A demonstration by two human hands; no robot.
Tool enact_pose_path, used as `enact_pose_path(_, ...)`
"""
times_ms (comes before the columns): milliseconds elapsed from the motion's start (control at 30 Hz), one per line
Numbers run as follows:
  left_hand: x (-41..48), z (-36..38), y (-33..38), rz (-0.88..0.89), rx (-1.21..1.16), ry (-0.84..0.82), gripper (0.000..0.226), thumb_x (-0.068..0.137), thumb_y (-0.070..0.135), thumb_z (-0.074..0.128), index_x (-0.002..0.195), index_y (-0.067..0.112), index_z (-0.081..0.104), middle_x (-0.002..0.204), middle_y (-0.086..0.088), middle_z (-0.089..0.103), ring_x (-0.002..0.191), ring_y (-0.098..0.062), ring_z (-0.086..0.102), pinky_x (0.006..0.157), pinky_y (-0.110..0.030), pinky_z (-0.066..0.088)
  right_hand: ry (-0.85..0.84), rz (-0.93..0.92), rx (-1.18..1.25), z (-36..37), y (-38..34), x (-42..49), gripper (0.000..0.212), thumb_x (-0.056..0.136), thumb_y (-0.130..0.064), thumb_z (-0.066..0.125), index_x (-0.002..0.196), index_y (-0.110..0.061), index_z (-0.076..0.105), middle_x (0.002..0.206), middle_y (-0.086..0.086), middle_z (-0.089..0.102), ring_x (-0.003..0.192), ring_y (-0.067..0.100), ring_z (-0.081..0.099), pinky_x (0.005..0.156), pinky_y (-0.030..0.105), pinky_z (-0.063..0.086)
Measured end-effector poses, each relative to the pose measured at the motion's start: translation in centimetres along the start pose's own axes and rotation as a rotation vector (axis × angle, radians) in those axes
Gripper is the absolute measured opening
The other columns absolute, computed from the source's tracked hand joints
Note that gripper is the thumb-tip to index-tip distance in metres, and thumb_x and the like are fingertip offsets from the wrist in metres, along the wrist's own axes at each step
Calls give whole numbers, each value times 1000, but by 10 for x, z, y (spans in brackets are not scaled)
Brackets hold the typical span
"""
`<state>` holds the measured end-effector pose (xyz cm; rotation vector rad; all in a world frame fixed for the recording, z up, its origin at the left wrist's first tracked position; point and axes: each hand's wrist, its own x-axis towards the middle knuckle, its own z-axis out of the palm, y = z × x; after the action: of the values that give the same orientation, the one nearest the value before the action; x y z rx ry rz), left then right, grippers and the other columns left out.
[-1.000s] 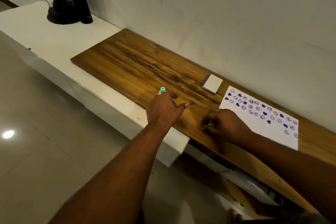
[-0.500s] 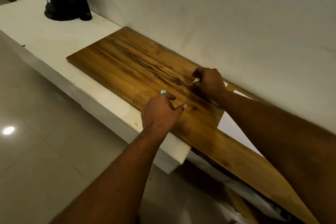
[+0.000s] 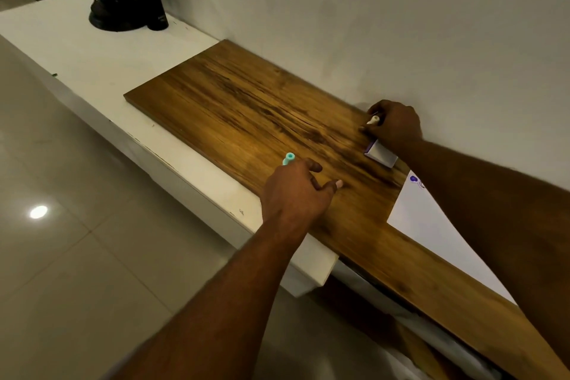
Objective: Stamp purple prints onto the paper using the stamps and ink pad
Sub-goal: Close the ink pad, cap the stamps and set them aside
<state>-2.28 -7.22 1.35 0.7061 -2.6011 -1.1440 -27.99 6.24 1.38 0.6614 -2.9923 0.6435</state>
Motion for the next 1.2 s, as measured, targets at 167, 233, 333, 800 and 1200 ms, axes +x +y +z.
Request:
enact_pose_path(167, 2, -14, 1, 13, -23, 80, 43, 88, 59, 74, 121, 33, 72, 79, 19, 69, 74, 1, 65, 62, -21, 46, 192, -97, 122, -13, -10, -16, 48, 89, -52, 73, 119, -14, 71, 112, 3, 74, 98, 20, 69, 83, 29, 51)
enact_pose_path(233, 3, -24, 1, -19, -53, 178, 31, 89, 52, 76, 114, 33, 75, 79, 21, 66, 68, 6, 60, 57, -17, 38, 259, -212, 140, -17, -25, -30, 38, 90, -49, 71, 115, -20, 72, 108, -3, 73, 91, 14, 67, 80, 31, 53)
enact_pose_path(333, 6, -42, -9, -113, -57, 316, 20, 90, 39, 79, 108, 31, 75, 92, 16, 71, 72, 2, 61, 56, -18, 38, 6, -458, 185, -13, -57, -52, 42, 87, -51, 74, 122, -28, 68, 111, -11, 69, 90, 3, 63, 77, 24, 54)
enact_pose_path(800, 7, -35, -28, -176, 209, 99, 53, 83, 60, 79, 126, 30, 71, 108, 8, 74, 90, -11, 65, 65, -25, 40, -372, -698, 52, 29, -99, -69, 41, 93, -34, 72, 133, -29, 66, 121, -10, 70, 96, 3, 65, 78, 20, 56)
enact_pose_path(1200, 12, 10, -33, -123, 67, 251, 30, 91, 47, 77, 115, 30, 78, 108, 7, 75, 87, -7, 54, 76, -30, 41, -123, -263, -73, 13, -58, -46, 35, 84, -49, 77, 108, -24, 76, 98, -4, 73, 84, 13, 63, 59, 24, 48)
